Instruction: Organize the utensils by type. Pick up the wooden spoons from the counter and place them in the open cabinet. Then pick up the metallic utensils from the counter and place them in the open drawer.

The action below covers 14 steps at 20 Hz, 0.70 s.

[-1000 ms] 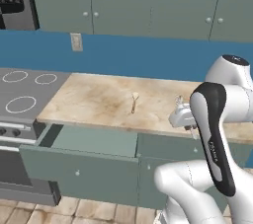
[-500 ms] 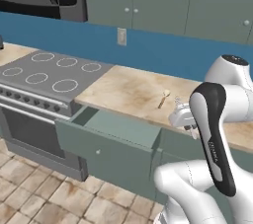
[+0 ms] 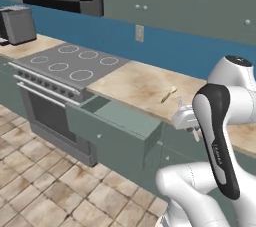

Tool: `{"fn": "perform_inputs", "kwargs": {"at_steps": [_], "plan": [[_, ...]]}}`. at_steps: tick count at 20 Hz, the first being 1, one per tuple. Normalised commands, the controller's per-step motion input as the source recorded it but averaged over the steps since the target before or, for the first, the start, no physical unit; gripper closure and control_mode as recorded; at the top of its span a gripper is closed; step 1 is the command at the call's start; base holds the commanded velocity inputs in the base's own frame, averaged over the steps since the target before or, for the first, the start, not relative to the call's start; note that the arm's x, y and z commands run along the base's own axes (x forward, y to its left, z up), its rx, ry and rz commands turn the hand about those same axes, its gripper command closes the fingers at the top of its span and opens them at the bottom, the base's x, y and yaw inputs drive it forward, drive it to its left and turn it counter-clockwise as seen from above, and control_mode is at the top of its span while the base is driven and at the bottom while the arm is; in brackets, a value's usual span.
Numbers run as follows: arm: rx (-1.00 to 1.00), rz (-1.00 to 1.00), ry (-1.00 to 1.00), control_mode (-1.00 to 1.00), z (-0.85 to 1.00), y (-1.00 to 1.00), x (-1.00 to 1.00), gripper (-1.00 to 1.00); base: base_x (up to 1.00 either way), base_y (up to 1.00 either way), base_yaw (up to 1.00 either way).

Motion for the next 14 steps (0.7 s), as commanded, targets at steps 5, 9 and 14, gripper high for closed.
{"fn": "perform_inputs", "kwargs": {"at_steps": [5, 9, 14], "plan": [[0.0, 0.0, 0.0, 1.0, 0.0, 0.0, 0.0, 1.0, -0.09, -0.31, 0.39], [0.0, 0.0, 0.0, 1.0, 0.0, 0.0, 0.0, 1.0, -0.01, -0.33, 0.39], [0.0, 0.0, 0.0, 1.0, 0.0, 0.0, 0.0, 1.0, 0.0, -0.36, 0.25]]}}
